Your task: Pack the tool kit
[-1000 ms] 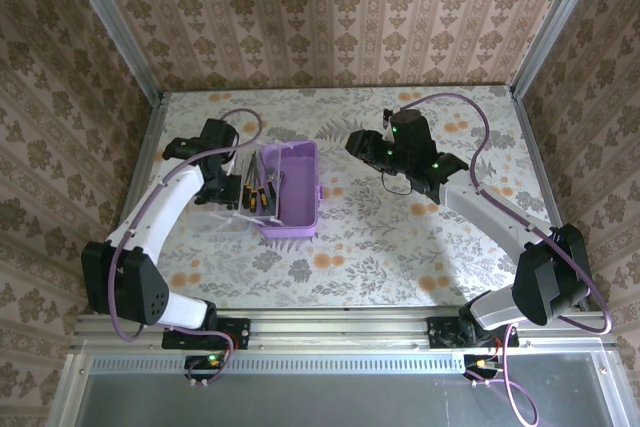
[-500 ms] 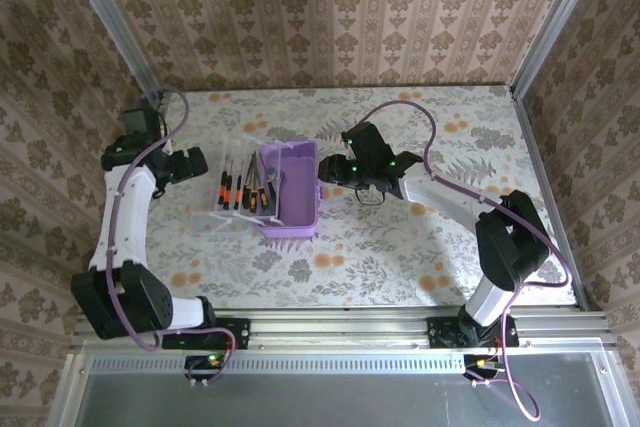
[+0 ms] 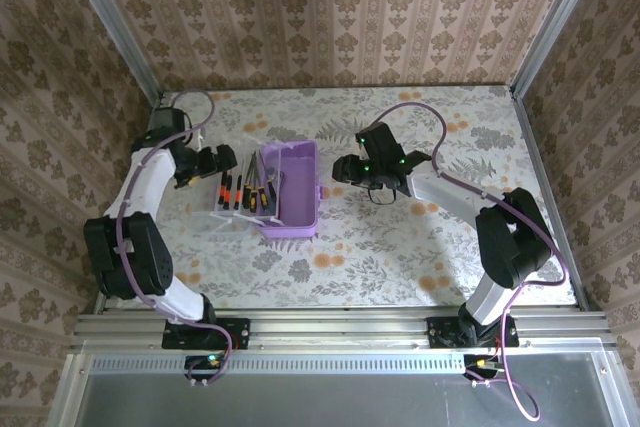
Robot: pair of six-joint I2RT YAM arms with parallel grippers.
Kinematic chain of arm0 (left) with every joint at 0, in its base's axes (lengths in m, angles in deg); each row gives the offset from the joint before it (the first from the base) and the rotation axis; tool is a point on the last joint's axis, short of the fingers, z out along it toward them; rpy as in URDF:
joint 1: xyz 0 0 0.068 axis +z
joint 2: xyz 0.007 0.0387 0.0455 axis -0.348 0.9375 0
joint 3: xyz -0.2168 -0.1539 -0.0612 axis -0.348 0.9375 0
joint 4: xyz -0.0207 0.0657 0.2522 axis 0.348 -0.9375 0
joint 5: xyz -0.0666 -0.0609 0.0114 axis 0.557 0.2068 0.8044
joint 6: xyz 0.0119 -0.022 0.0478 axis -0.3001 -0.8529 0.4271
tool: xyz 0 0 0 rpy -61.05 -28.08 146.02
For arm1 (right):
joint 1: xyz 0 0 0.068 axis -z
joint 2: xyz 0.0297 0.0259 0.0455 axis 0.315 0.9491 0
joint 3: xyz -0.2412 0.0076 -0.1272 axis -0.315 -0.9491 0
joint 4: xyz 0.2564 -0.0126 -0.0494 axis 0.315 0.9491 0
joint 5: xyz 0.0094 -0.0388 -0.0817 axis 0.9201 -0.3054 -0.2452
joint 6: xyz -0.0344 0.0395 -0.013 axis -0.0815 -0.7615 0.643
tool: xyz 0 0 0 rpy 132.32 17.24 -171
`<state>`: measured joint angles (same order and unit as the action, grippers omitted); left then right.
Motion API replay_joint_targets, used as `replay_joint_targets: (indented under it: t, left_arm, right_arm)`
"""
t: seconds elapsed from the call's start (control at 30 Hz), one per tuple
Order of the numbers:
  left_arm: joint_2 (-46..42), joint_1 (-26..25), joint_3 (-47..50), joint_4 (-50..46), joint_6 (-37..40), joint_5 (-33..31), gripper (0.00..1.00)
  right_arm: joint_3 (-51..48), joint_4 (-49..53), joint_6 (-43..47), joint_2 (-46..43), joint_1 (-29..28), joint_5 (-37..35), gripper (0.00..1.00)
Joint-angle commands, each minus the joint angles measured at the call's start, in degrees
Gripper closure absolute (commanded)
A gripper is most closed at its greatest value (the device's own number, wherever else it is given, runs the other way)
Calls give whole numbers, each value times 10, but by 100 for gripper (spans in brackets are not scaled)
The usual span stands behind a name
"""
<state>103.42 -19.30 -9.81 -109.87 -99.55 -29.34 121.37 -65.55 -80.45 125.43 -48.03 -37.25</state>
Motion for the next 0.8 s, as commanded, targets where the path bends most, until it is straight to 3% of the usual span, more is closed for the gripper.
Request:
replay_joint_targets:
  t: [0.0,0.4,0.67,0.77]
  left_arm:
    - [4,-42,-32,14,-22,9,0]
    - [0,-189,-34,49,-95,-37,1]
    - [-60,-148,-66,-5,-67,-64,0]
    - [-162,-75,43,98,-118,3,0]
  right_arm:
    - [-14,1,14,-21,14,11,47]
    - [-51,9,30,-47,81,21,47]
    - [-65,26,50,-74,113,19,47]
    - [-69,32,55,-86,120,8,47]
